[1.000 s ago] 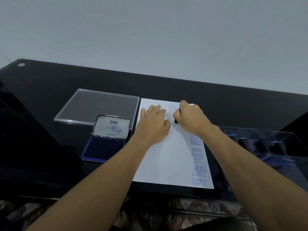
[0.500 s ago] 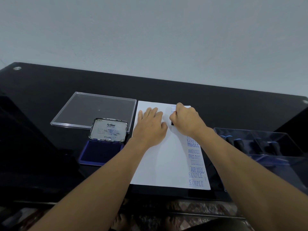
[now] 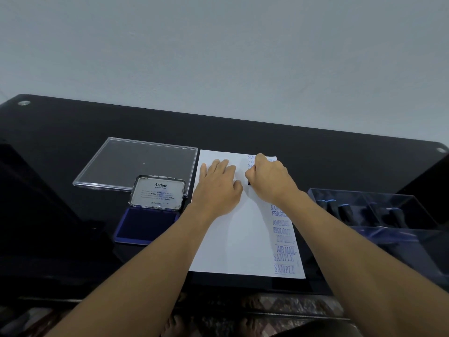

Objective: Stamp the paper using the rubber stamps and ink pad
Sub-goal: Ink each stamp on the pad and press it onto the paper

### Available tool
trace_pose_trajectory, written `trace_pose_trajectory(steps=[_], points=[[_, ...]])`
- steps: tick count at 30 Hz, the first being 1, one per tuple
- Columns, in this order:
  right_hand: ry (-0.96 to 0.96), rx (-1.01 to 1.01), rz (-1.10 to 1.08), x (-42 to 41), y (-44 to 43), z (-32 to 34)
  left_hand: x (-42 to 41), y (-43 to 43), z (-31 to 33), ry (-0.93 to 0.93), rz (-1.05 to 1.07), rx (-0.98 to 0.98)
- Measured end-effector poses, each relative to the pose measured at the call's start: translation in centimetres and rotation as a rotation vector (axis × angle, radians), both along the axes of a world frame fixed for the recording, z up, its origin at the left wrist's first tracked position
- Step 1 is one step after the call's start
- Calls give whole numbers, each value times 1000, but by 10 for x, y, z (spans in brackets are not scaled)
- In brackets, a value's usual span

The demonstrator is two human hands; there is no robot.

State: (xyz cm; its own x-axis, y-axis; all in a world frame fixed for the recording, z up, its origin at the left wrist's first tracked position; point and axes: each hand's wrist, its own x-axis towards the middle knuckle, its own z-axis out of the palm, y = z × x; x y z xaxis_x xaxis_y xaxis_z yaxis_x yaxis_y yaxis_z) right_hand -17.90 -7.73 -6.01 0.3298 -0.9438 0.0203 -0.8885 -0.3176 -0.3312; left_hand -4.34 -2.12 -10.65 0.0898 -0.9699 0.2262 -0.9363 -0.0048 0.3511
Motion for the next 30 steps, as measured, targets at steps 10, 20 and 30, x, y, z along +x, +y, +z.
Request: trace_pose_trajectory(steps=[10,20,30], points=[[1,11,19,1,-5,3,0,1,1,13,-7,29],[6,12,20,1,-4,4,-1,2,2,20,-4,23],[-3,3,6,0,-3,2,-1,3,5,30,-5,25]])
